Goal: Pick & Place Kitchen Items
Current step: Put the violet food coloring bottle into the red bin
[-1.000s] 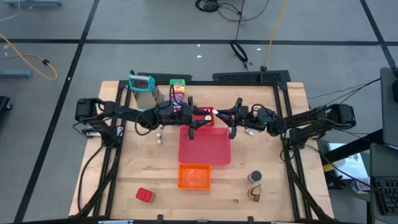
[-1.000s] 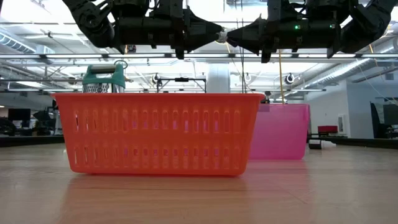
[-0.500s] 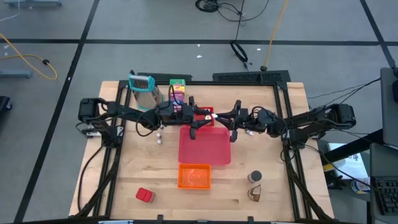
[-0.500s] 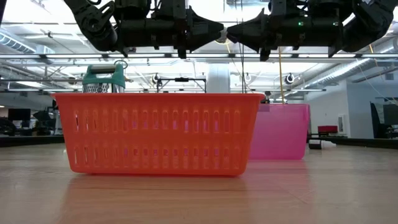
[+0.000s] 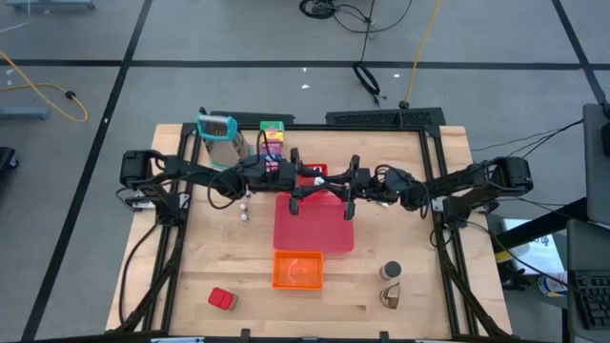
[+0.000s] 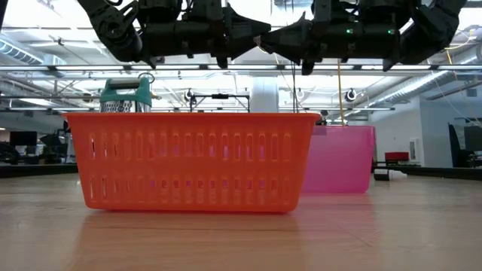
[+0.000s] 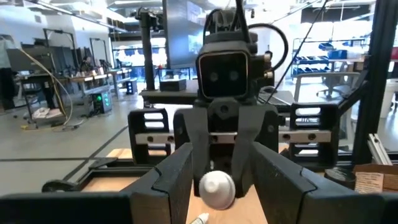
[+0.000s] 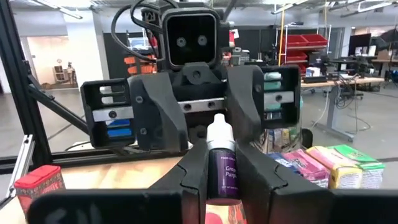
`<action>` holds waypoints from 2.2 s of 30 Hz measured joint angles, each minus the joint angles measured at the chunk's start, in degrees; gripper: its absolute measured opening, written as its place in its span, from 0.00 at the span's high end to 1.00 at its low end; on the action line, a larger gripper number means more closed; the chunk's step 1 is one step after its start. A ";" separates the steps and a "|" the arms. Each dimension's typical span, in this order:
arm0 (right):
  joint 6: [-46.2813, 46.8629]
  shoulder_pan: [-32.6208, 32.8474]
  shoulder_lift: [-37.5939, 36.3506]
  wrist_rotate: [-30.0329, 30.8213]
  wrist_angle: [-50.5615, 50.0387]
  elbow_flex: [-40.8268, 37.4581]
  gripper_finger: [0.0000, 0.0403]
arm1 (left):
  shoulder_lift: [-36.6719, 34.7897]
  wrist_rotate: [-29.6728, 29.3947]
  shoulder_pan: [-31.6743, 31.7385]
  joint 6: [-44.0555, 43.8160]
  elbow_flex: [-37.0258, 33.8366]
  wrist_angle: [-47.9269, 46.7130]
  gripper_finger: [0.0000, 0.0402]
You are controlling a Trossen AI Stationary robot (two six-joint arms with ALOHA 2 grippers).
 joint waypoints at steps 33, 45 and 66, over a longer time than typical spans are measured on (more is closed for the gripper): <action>-1.98 -2.77 -1.41 -0.78 -7.12 0.48 0.89 | -0.66 8.55 2.03 -0.83 -0.02 -3.00 0.73; -2.00 -3.46 -1.50 -0.63 -10.05 0.44 0.89 | -0.66 8.69 2.08 -1.91 -0.04 -3.36 0.79; -1.94 -4.46 -1.47 0.81 -12.39 0.11 0.89 | -2.34 10.84 3.78 -1.83 0.11 -9.95 0.70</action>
